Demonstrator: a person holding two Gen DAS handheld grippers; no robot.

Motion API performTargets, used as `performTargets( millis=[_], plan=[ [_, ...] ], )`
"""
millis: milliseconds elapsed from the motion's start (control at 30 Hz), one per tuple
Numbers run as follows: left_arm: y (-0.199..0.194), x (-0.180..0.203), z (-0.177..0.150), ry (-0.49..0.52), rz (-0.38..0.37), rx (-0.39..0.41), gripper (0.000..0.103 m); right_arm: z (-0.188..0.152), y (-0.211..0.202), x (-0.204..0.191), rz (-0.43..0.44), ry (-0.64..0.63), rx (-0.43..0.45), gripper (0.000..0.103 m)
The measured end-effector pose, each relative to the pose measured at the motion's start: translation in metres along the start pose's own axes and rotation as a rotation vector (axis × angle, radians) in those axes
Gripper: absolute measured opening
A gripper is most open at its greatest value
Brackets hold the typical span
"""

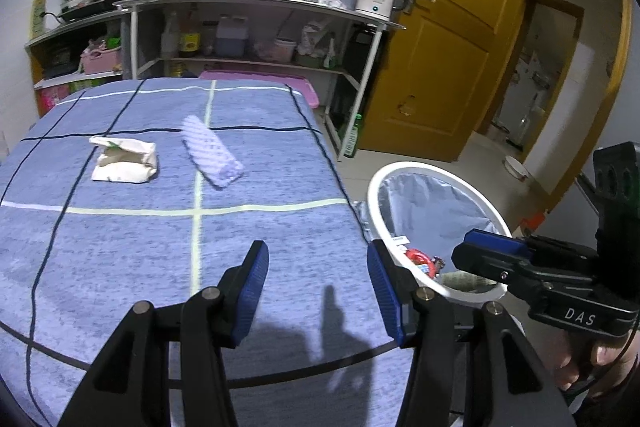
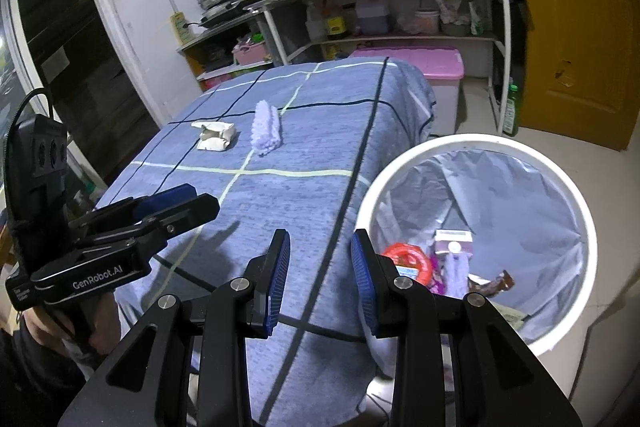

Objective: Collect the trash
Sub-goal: 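Move both open grippers back toward the paper box and foam net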

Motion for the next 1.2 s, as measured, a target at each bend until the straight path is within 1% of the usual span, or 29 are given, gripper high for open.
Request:
performTargets(
  millis=[233, 500, 633, 733, 867, 1033, 1200],
  plan=[
    [-0.001, -0.020, 0.000, -0.030, 0.034, 0.004, 0.053, 0.005, 0.015, -0.011, 0.016, -0.029, -0.019, 0.033],
    [0.004, -0.048, 0.001, -0.075, 0.087, -0.002, 0.053, 0.019, 0.040, -0.021, 0.043, -0.064, -0.043, 0.035],
    [0.009, -0.069, 0.005, -0.107, 0.128, -0.006, 0.054, 0.027, 0.058, -0.027, 0.063, -0.083, -0.062, 0.037],
    [0.015, -0.087, 0.008, -0.131, 0.156, -0.004, 0.059, 0.033, 0.073, -0.031, 0.078, -0.094, -0.080, 0.038],
    [0.024, -0.108, 0.014, -0.153, 0.187, -0.004, 0.059, 0.044, 0.098, -0.036, 0.092, -0.112, -0.107, 0.038],
    [0.036, -0.129, 0.027, -0.171, 0.218, 0.002, 0.060, 0.057, 0.126, -0.036, 0.097, -0.129, -0.135, 0.038],
    [0.054, -0.150, 0.039, -0.216, 0.227, -0.010, 0.060, 0.070, 0.152, -0.030, 0.092, -0.130, -0.160, 0.038]
  ],
)
Point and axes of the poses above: each gripper's, at about its wrist camera, not at the fingertips, and y roughly the way its jaws point, x to its right, z to its top, the point moved 9 cm from there along y, roughly the way its jaws point, and after that the axes turned 15 degrees about z, right-handed, at the moved point
